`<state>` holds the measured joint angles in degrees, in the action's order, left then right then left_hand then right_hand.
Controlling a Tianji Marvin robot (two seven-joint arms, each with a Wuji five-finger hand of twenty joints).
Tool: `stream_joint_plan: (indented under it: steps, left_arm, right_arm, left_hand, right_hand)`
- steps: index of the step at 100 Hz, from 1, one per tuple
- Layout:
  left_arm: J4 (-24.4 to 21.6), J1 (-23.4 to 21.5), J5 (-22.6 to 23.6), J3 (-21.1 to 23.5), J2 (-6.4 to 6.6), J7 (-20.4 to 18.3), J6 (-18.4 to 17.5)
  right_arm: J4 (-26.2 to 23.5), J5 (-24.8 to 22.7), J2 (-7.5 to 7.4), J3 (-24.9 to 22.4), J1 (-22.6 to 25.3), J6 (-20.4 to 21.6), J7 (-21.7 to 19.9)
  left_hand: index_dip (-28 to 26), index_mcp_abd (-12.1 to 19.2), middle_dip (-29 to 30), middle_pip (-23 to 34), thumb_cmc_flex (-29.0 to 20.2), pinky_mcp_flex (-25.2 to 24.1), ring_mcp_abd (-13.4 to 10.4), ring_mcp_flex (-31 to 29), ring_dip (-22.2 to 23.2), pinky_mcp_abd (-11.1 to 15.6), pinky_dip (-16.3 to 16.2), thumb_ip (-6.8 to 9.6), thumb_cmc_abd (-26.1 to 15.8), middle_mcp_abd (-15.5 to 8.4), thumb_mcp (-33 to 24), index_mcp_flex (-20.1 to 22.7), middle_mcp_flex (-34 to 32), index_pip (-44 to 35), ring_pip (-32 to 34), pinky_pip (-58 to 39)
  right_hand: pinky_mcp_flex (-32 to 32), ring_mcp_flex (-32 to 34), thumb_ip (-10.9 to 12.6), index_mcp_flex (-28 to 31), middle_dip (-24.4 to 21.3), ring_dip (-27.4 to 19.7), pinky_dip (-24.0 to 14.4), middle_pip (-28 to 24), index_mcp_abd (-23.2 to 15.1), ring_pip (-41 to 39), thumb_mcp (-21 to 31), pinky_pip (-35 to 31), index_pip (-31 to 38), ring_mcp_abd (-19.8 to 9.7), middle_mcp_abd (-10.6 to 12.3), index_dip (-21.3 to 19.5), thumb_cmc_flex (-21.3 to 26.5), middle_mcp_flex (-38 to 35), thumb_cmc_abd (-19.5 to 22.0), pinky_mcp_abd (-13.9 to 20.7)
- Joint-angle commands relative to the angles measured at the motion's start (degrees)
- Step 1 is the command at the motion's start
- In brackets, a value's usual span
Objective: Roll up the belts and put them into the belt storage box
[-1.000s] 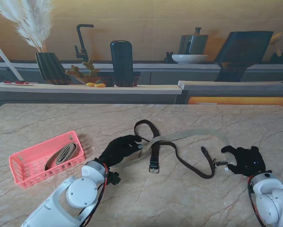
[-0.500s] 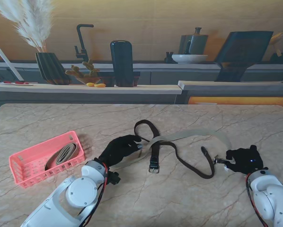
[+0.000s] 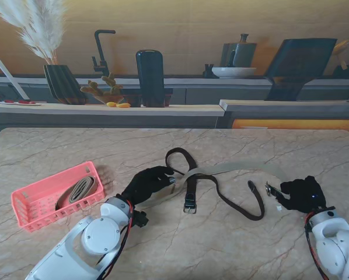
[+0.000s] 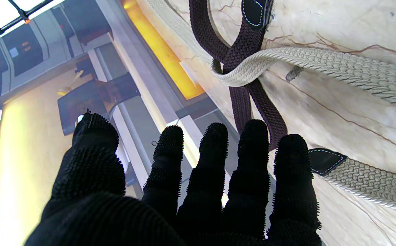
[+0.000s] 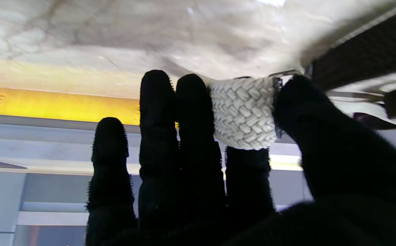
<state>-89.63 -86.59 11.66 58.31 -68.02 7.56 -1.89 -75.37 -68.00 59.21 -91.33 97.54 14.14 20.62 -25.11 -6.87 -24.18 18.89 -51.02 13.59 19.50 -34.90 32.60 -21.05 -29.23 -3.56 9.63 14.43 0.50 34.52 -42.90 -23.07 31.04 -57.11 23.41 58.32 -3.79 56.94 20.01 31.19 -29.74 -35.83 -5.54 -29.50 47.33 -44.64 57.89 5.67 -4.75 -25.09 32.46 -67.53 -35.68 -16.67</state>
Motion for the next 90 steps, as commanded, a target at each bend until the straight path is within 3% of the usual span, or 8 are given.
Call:
stream_joint_plan:
  steps: [1,16,28,38,63,90]
  left_arm:
    - [0.2,0.0,-0.5,-0.2,-0.29,-0.4,0.3]
    - [0.4,0.4,-1.1,-0.4,-0.29,-0.9,0.1]
    - [0.6,0.8,-1.6,-0.8,-0.21,-1.6,-0.2]
    - [0.8,1.2,-2.1,-1.2,-0.21,-2.0,-0.5]
    - [1.4,2.2,-2.3,-2.7,-0.49,-1.7,-1.5]
    - [2.6,3.9,-1.2,-5.0,-1.00,-0.2,-3.1]
  right_arm:
    - [-3.9,1.6,0.38,-0.3,0.9,1.3,-2.3]
    - [-9.5,8.1,1.34,-1.3,2.1,3.5,-9.3]
    - [-14.0,17.4,1.90,-1.4,3.0,3.0,-18.4]
    - [-16.2,23.7,1.99,-0.6,3.0,2.2,-23.4]
    - [-17.7,36.0,1.93,4.2,-0.1,0.8,-30.2]
    - [-17.6,41.4,1.84,9.2,-3.9,2.9,-32.3]
  left_hand:
    - [-0.6,2.0,-0.7,0.8,-1.5,0.1,0.2,-0.7,1.0,-0.4,-0.8,1.25,-2.2,-0.9,0.0,0.8,-1.1,-1.5,1.0,-1.5]
    - [-0.6,2.1,-0.7,0.8,-1.5,0.0,0.1,-0.7,1.0,-0.3,-0.9,1.25,-2.4,-1.1,0.0,0.9,-1.1,-1.5,1.0,-1.5]
    - [-0.6,2.1,-0.7,0.7,-1.5,0.0,-0.1,-0.5,0.9,-0.5,-0.8,1.25,-2.4,-0.9,0.0,0.8,-0.9,-1.5,0.8,-1.4]
    - [-0.6,2.1,-0.6,0.5,-1.6,-0.2,-0.3,0.0,0.7,-0.3,-0.8,1.24,-2.1,-1.3,0.0,0.8,-0.5,-1.5,0.3,-1.3]
    - [-0.5,2.5,0.3,-1.4,-1.7,-2.2,-3.0,4.8,-1.7,0.3,-0.3,1.22,-1.1,-2.1,0.0,-0.1,3.4,-1.1,-4.6,0.0]
    - [0.0,3.7,2.5,-4.2,-0.5,-8.7,-7.1,15.7,-5.2,5.8,3.1,1.50,0.3,-4.2,-0.1,-7.4,15.9,0.1,-11.4,7.2]
  right_hand:
    - [-0.8,2.5,3.3,3.2,1.4,0.3,2.1,-2.5,0.7,-1.0,4.3,-2.3,4.4,-0.5,-0.1,-1.8,0.6,-1.4,-0.8,-1.9]
    - [-2.0,0.7,5.2,1.3,3.9,1.8,3.5,-5.2,3.0,-1.9,2.4,-3.1,4.0,0.3,-1.1,-7.7,0.6,1.3,2.9,-2.2]
    - [-4.2,-2.7,3.5,-1.2,4.2,2.1,3.5,-4.3,3.1,-0.9,-1.1,-1.7,2.8,0.8,-2.1,-10.1,2.8,4.4,6.2,-2.2]
    - [-6.1,-5.9,1.3,-3.0,4.2,2.1,2.7,-2.8,2.3,0.2,-4.7,0.4,1.6,0.2,-2.1,-11.5,4.8,6.6,9.1,-2.2]
    - [-10.5,-16.9,-0.2,-2.6,1.9,-0.5,1.2,5.2,3.7,6.9,-6.5,5.5,0.4,-2.2,-1.8,-11.6,6.1,15.9,10.6,-0.3]
    - [-11.3,-20.0,0.8,-1.5,1.4,-2.8,-0.8,8.5,3.5,9.4,-5.0,8.5,0.6,-2.7,-2.0,-11.6,4.9,19.2,9.0,0.2]
